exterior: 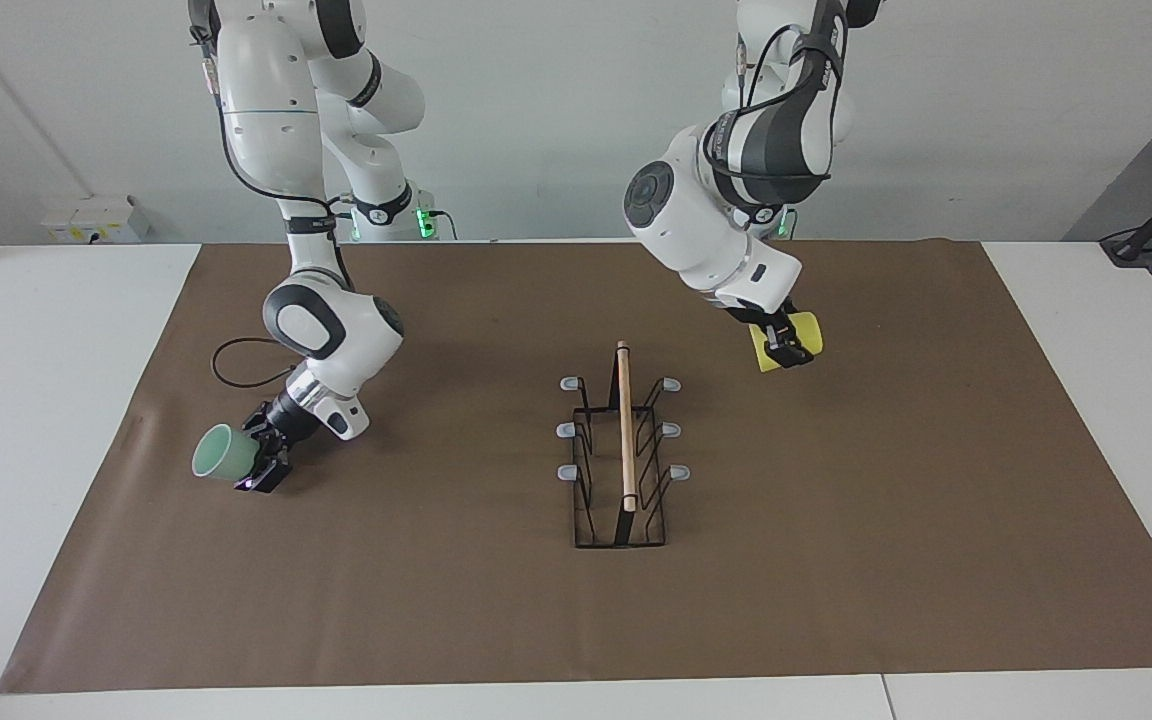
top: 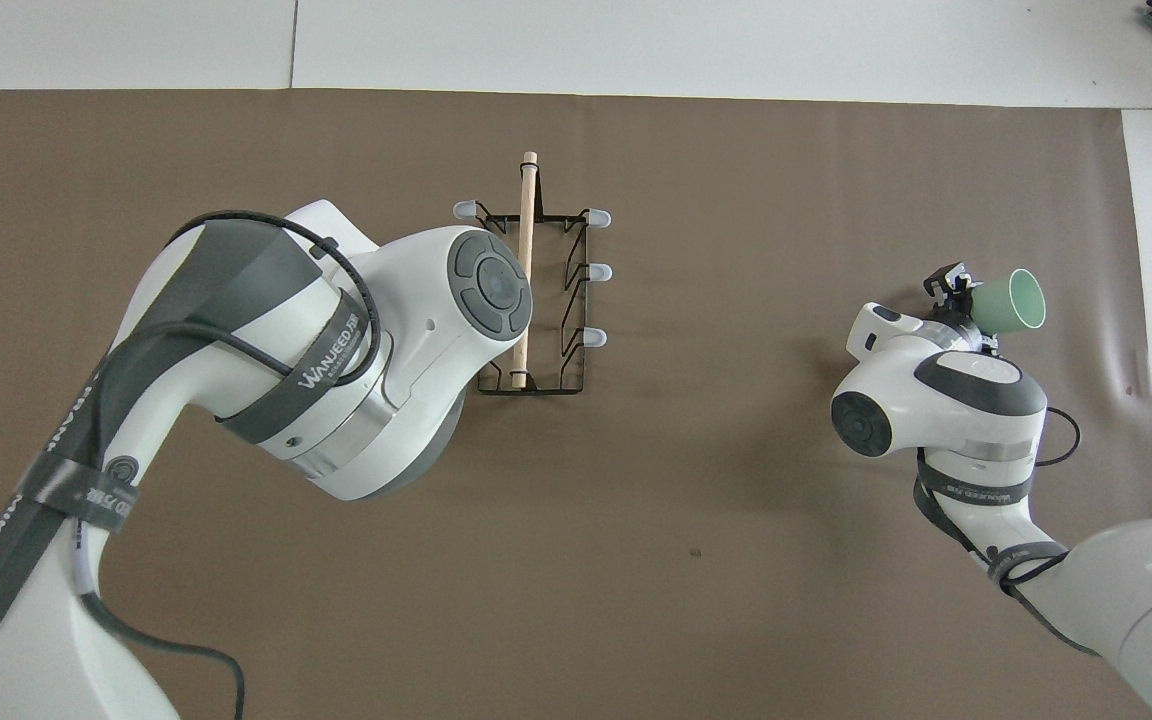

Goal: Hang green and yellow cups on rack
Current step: 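Carry the yellow cup with the left gripper toward the rack's near hooks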

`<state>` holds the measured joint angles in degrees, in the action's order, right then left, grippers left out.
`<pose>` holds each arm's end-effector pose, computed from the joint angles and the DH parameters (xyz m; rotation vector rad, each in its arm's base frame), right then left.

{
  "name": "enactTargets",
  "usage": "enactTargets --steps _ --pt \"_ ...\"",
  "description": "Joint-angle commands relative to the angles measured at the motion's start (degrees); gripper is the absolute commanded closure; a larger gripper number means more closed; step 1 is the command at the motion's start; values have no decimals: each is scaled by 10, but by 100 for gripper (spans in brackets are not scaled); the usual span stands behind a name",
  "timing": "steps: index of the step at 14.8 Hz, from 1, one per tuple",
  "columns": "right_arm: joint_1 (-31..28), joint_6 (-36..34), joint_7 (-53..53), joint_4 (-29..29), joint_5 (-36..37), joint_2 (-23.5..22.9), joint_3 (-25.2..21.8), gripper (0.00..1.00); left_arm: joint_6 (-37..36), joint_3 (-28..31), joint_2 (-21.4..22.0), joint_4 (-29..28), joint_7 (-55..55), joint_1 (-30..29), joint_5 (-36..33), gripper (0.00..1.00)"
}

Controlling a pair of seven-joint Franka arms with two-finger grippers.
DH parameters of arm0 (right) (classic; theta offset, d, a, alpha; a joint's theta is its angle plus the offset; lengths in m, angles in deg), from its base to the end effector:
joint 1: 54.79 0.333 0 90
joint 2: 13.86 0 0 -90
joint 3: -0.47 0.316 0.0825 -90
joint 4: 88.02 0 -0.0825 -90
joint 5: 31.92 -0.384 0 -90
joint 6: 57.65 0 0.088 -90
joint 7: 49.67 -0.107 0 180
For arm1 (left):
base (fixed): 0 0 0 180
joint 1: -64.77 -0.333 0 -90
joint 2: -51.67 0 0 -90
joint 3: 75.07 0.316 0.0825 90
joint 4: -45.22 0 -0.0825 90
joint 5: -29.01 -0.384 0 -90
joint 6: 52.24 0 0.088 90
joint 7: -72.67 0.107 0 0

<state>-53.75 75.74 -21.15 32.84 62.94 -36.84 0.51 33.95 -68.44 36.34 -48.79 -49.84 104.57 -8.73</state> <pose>0.5750 -0.0064 0.2202 1.2570 1.7399 -0.4317 0.5361 -0.2755 0.4589 -1.8615 -1.6782 -0.7810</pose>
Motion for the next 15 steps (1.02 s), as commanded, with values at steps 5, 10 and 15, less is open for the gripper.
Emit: enactTargets --steps 5,10,15 --pt "-7 51 91 -7 -82 24 7 100 -92 14 -90 91 -62 65 -57 100" --pt "-3 58 193 -11 -231 66 8 100 -107 28 -130 150 -124 87 -59 100" --pt "-3 54 319 -16 -423 88 8 100 -96 27 -134 139 -134 113 -71 100"
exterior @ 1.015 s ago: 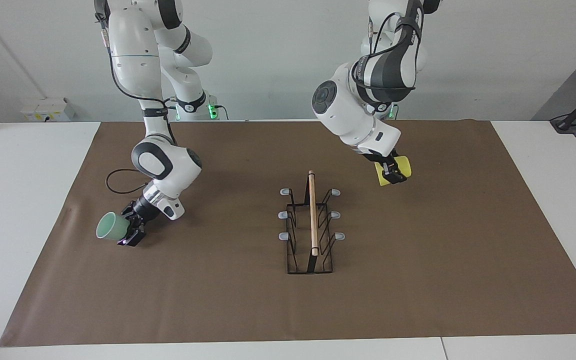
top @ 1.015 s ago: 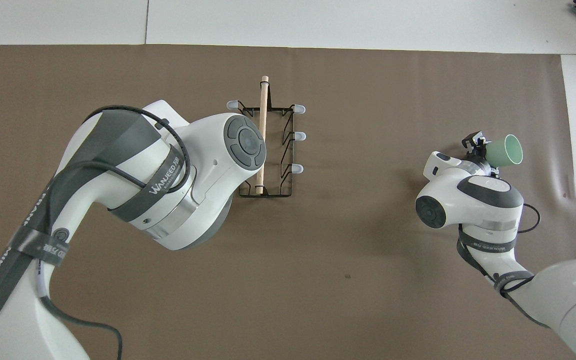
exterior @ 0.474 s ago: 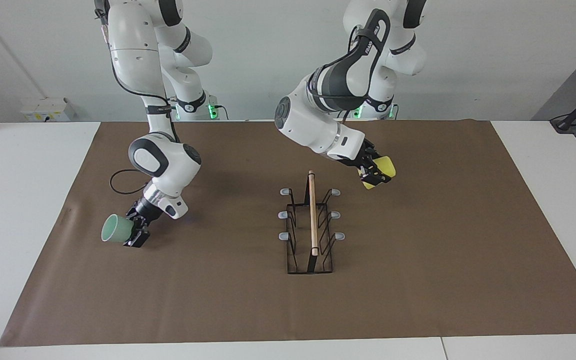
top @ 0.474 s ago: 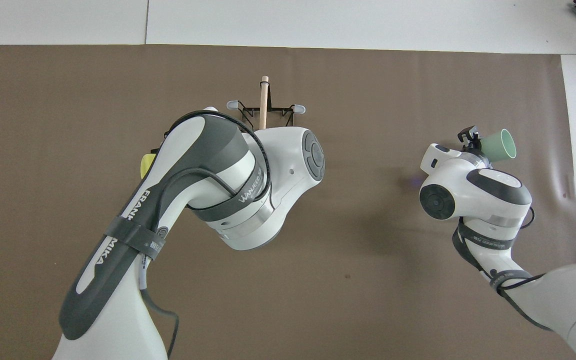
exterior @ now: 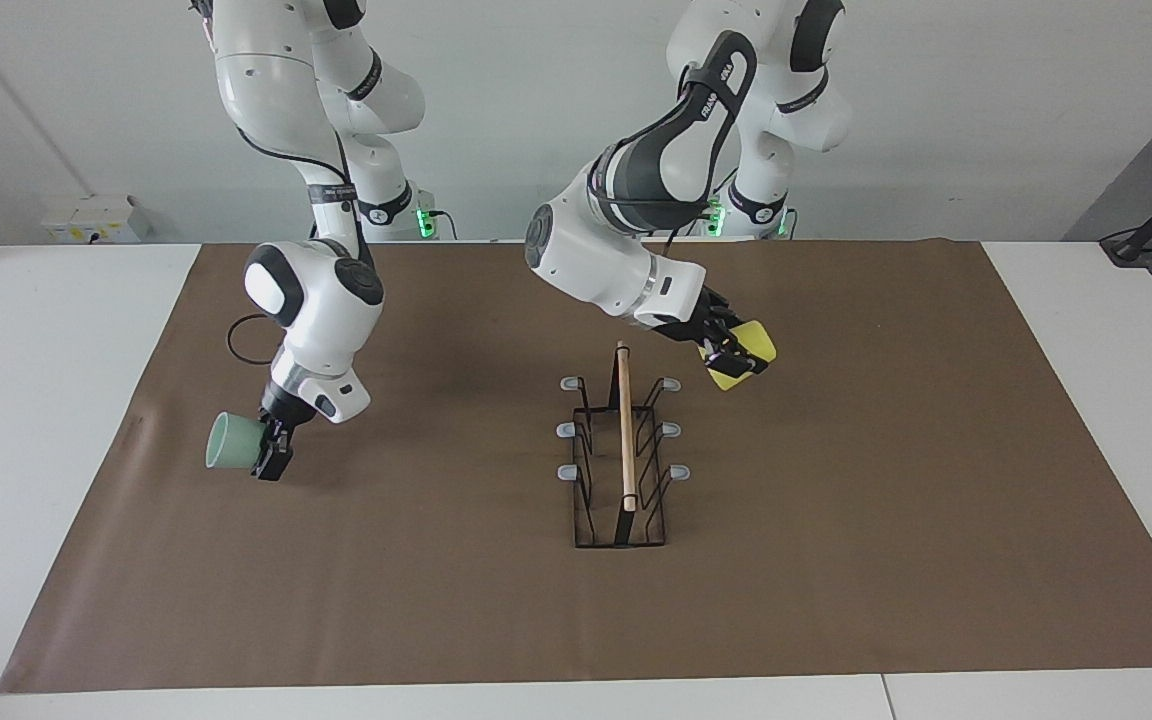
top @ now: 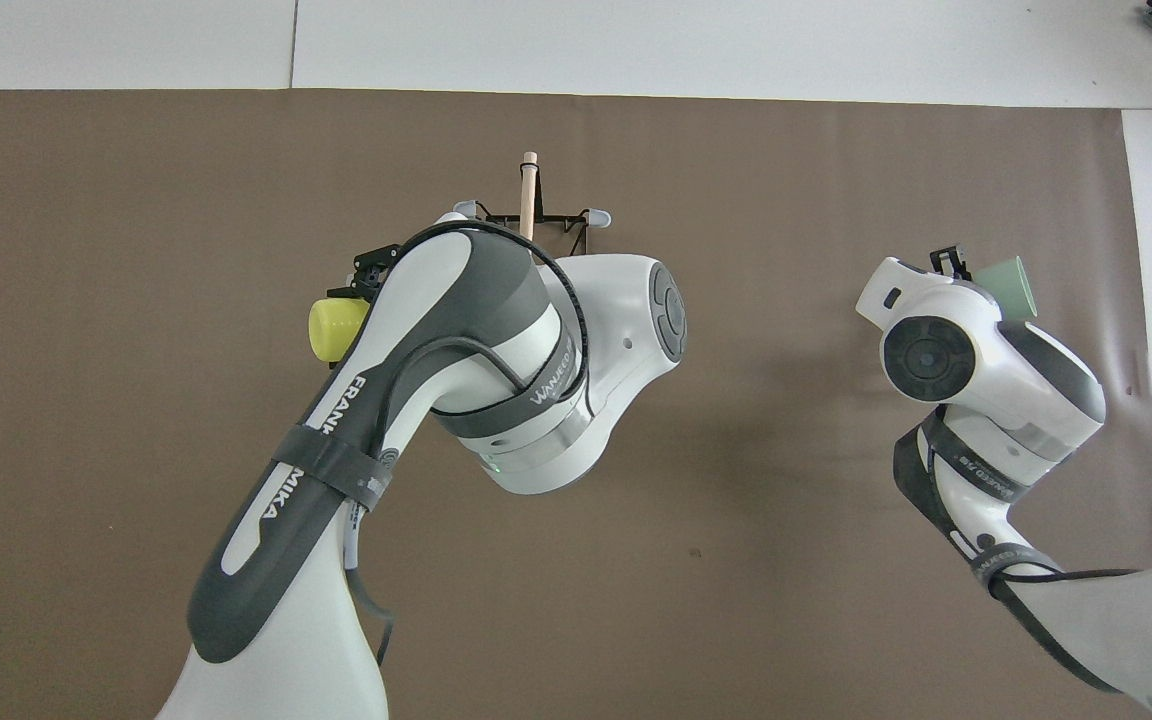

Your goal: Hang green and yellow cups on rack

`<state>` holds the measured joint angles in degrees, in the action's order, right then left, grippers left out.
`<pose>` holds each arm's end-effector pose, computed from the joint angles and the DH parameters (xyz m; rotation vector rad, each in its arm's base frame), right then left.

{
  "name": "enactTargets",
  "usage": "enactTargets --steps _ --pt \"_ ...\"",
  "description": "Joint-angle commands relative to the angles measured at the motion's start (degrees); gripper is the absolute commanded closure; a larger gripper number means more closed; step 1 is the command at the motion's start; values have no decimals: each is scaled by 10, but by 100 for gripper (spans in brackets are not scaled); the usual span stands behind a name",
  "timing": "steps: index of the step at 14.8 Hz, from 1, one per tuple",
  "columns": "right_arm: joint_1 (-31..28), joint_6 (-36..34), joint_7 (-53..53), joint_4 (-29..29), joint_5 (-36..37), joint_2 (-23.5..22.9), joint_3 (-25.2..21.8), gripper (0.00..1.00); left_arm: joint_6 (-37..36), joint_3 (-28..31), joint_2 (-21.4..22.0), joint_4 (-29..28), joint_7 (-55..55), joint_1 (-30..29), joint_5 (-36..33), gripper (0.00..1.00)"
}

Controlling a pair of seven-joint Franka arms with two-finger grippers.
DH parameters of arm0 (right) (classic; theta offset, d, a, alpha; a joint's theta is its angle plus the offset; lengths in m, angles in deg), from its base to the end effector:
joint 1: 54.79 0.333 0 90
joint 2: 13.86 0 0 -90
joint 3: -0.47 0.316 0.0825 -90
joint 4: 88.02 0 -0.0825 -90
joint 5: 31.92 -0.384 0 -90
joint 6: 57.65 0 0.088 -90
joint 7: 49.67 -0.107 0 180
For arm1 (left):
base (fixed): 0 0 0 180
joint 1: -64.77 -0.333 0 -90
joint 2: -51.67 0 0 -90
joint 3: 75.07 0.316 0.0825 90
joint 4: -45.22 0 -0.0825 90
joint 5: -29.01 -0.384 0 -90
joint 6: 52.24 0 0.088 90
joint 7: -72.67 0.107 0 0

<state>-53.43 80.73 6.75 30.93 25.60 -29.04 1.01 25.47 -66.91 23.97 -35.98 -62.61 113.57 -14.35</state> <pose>0.5926 0.0151 0.3098 1.5747 1.9295 -0.3240 0.5311 -0.3662 0.4309 -1.6603 -1.7227 -1.0600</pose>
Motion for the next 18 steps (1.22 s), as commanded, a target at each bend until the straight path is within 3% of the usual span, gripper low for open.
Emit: enactTargets --steps 1,7,18 --pt "-11 4 50 3 -75 12 2 100 -1 12 -11 9 -5 26 -16 100" --pt "-54 -6 195 -34 -284 14 2 100 17 11 -11 -12 -5 37 -35 100" --pt "-74 -136 315 -72 -635 18 2 100 -15 14 -67 31 -6 52 -36 100"
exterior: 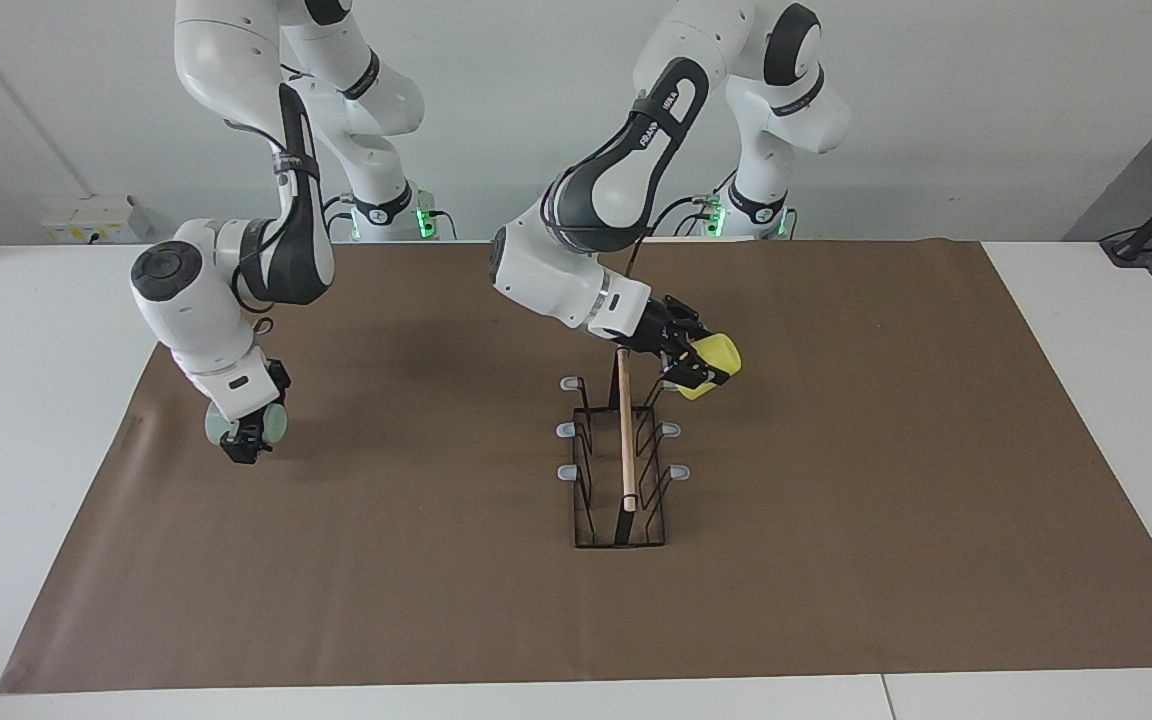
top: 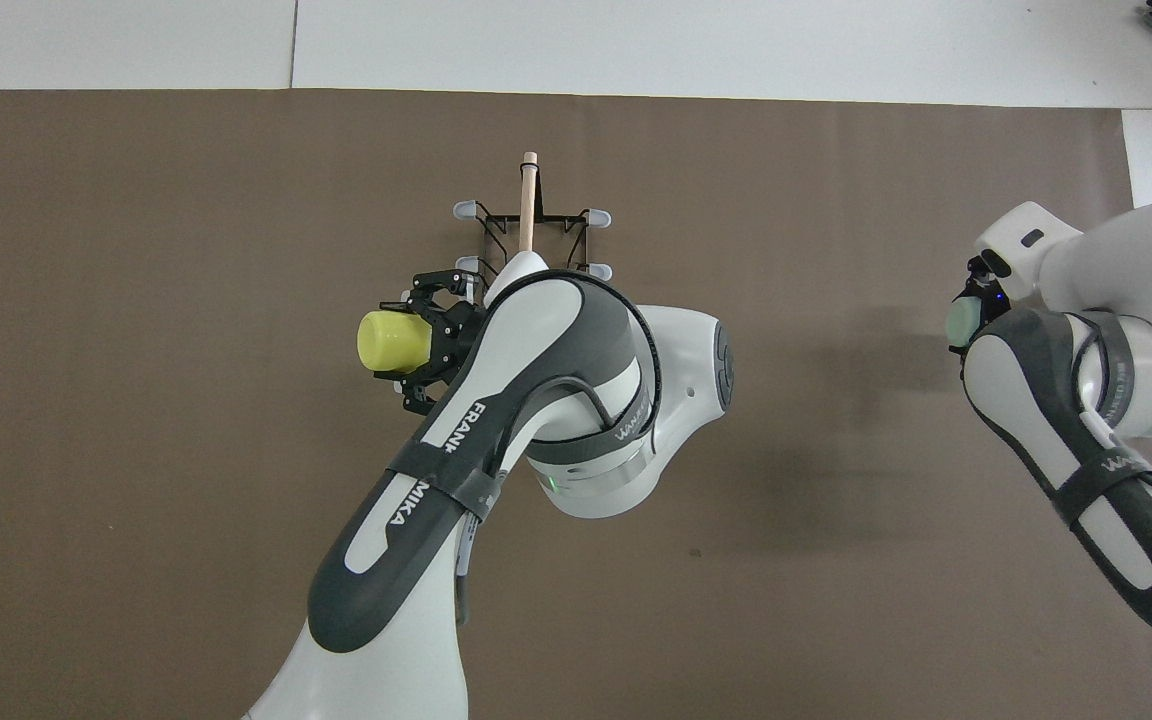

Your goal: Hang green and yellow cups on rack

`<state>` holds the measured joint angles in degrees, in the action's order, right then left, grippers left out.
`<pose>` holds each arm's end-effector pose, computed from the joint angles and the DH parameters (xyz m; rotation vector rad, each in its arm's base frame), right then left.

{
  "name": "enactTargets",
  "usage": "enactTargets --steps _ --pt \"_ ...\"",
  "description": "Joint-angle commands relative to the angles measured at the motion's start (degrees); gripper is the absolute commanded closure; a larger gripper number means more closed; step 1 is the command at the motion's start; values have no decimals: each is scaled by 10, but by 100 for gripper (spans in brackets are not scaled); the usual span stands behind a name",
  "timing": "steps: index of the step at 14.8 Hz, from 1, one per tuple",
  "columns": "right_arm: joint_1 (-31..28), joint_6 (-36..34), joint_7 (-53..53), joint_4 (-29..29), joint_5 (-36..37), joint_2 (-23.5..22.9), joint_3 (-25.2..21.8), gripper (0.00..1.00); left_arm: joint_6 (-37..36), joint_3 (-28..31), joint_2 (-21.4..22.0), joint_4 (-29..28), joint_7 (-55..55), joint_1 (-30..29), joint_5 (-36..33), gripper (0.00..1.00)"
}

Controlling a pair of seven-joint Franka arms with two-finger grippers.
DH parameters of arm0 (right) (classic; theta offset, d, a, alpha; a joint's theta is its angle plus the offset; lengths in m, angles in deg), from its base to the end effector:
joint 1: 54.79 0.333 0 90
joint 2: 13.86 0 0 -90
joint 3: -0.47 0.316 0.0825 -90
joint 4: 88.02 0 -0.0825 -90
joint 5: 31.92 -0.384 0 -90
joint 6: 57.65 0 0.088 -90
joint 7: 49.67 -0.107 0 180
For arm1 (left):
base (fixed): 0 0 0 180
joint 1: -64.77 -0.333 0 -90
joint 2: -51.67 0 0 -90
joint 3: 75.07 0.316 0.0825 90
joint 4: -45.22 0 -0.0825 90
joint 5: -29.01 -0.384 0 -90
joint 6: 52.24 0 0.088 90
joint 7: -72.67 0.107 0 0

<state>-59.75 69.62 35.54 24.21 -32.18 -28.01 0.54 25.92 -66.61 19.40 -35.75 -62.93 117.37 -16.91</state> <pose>0.6028 -0.0515 0.3523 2.3974 2.0174 0.0216 0.5154 -0.4032 0.3866 -1.6906 -1.5929 -1.1436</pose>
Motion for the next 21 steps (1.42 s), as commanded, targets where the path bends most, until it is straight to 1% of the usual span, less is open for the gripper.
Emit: enactTargets --steps 1,5,10,12,13,15,18,21 --pt "-14 -39 39 -8 -93 13 6 100 -23 12 -24 41 -3 18 -9 100" --pt "-30 -98 73 -24 -221 31 6 100 -22 11 -30 47 -3 21 -8 100" --pt "-37 -139 72 -26 -369 80 5 100 -22 12 -38 54 -3 24 -8 100" --pt "-42 -155 72 -26 -395 97 2 100 -23 13 -45 58 -3 26 -8 100" --pt "-56 -162 74 -26 -403 99 3 100 -22 18 -47 62 -3 31 -7 100" --pt "-65 -184 99 -26 -462 103 1 100 -21 23 -54 70 -3 36 -5 100" --pt "-82 -220 101 -26 -543 108 1 100 -20 24 -54 70 -3 43 -4 100" --pt "-96 -258 101 -25 -597 112 1 100 -18 23 -54 70 -3 43 -5 100"
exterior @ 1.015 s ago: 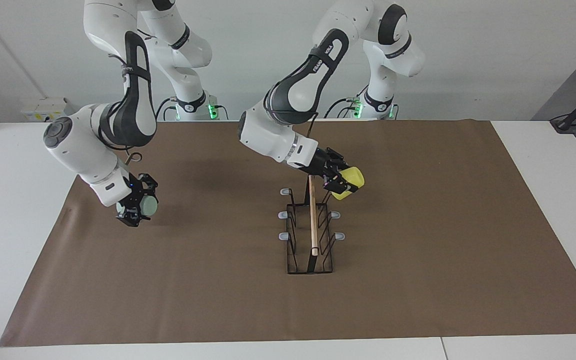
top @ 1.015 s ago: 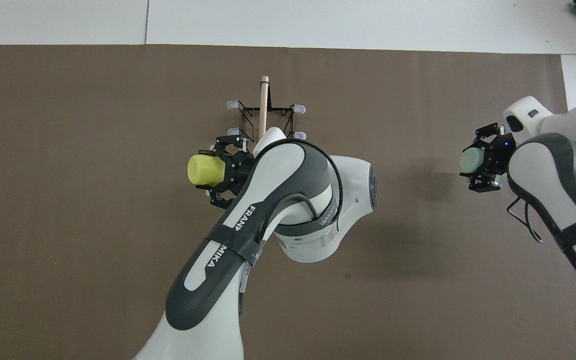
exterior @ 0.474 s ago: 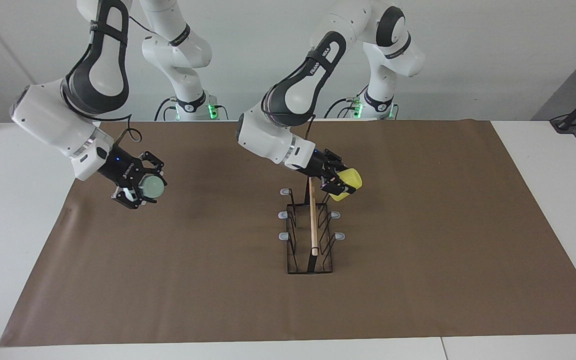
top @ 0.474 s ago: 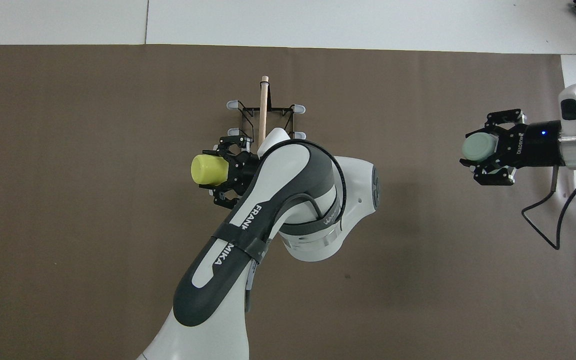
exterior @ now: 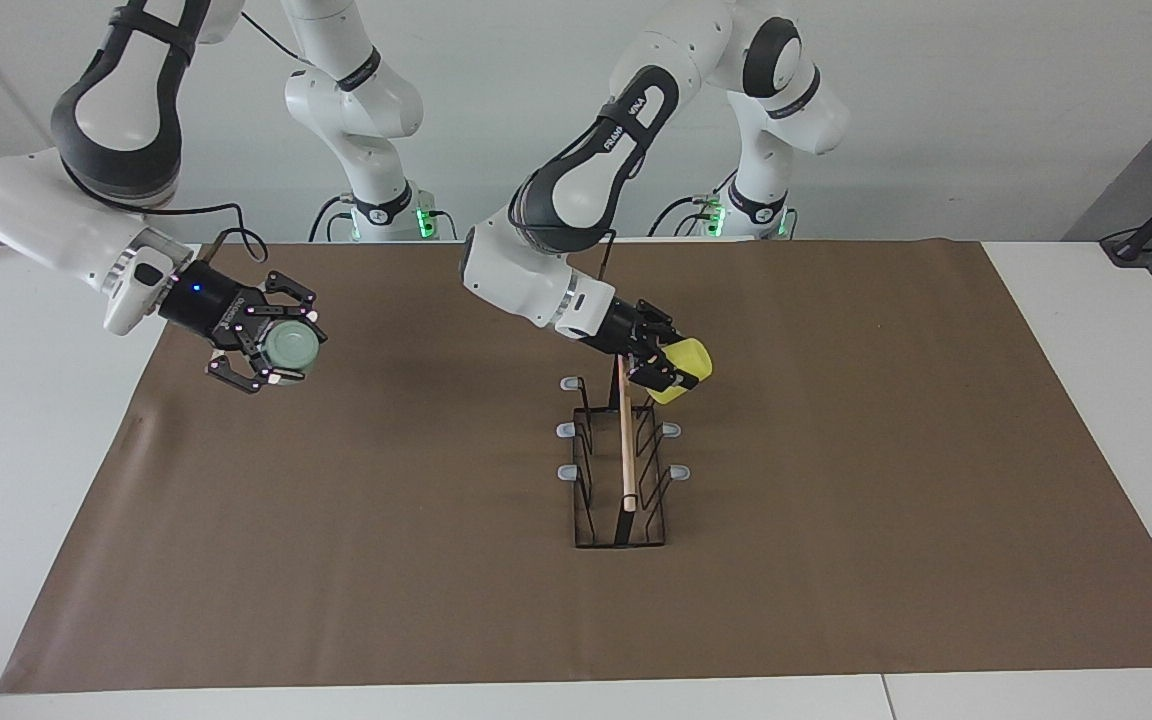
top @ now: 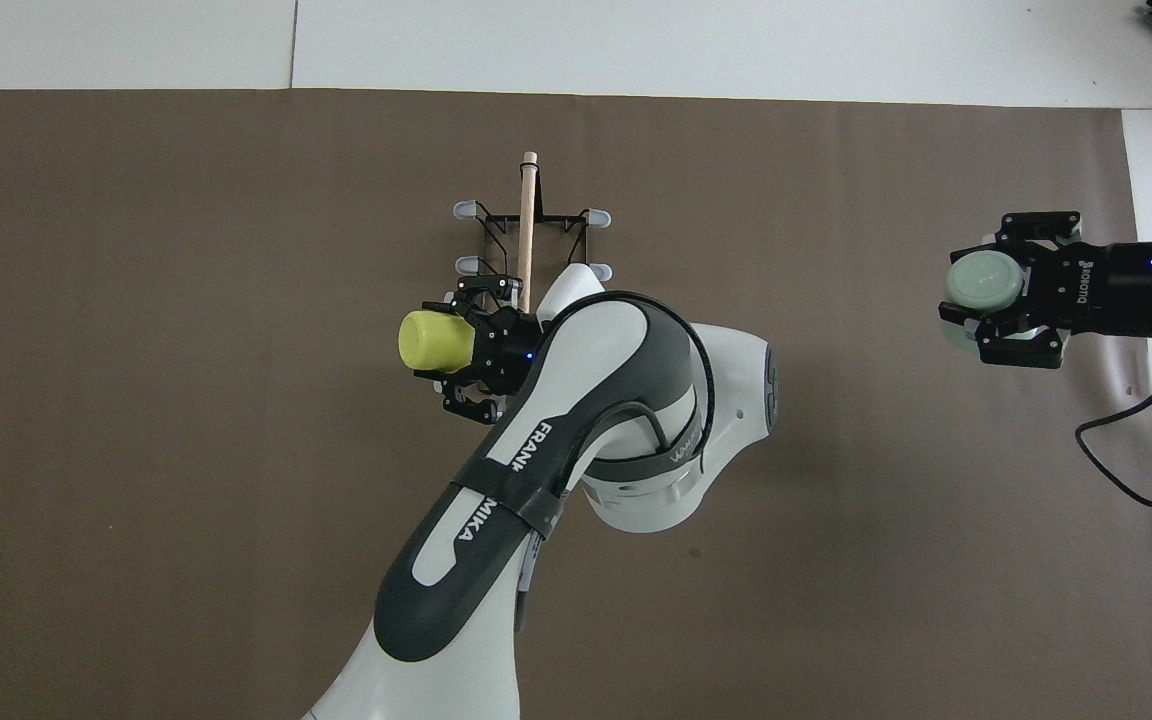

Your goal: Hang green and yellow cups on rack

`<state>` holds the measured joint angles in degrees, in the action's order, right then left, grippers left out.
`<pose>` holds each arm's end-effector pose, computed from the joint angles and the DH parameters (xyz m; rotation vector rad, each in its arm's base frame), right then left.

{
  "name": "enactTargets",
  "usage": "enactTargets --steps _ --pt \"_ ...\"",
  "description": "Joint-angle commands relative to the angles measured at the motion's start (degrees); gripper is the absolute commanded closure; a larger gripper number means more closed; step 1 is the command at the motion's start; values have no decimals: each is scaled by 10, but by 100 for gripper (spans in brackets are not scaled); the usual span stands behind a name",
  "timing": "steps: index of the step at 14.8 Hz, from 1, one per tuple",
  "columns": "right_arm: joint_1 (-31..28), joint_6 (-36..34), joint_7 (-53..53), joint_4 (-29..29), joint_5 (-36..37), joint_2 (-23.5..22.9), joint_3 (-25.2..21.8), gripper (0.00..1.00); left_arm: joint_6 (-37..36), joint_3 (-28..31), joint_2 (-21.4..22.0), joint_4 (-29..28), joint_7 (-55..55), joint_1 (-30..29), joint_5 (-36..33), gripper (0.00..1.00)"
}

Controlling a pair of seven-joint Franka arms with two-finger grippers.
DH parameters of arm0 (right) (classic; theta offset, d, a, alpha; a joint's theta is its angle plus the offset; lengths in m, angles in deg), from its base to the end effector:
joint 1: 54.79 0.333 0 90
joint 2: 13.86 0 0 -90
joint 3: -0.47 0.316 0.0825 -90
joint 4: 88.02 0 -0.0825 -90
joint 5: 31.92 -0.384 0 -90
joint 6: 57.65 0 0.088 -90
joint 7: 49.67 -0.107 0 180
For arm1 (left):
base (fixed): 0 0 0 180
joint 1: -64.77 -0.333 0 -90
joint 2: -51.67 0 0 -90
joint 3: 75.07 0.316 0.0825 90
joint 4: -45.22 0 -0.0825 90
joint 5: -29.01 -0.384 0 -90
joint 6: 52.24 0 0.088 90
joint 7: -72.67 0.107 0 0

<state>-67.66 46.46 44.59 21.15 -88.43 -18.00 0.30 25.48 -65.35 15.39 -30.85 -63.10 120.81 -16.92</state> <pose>0.5754 -0.0628 0.4802 -2.0093 -1.1977 -0.8379 0.5068 -0.4398 0.3791 -1.7189 -1.5756 -1.1974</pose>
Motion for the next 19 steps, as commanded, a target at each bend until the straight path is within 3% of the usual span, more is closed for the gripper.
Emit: enactTargets --steps 1,7,14,19 --pt "-23 -36 11 6 -47 12 3 100 -13 11 -13 21 -1 9 -4 100" --pt "-33 -55 42 13 -119 19 3 100 -10 11 -13 21 -2 10 -3 100" --pt "-14 -49 52 15 -149 19 4 100 -13 20 -18 19 -1 10 -16 100" --pt "-13 -46 69 47 -208 23 9 100 -19 21 -27 19 0 14 -25 100"
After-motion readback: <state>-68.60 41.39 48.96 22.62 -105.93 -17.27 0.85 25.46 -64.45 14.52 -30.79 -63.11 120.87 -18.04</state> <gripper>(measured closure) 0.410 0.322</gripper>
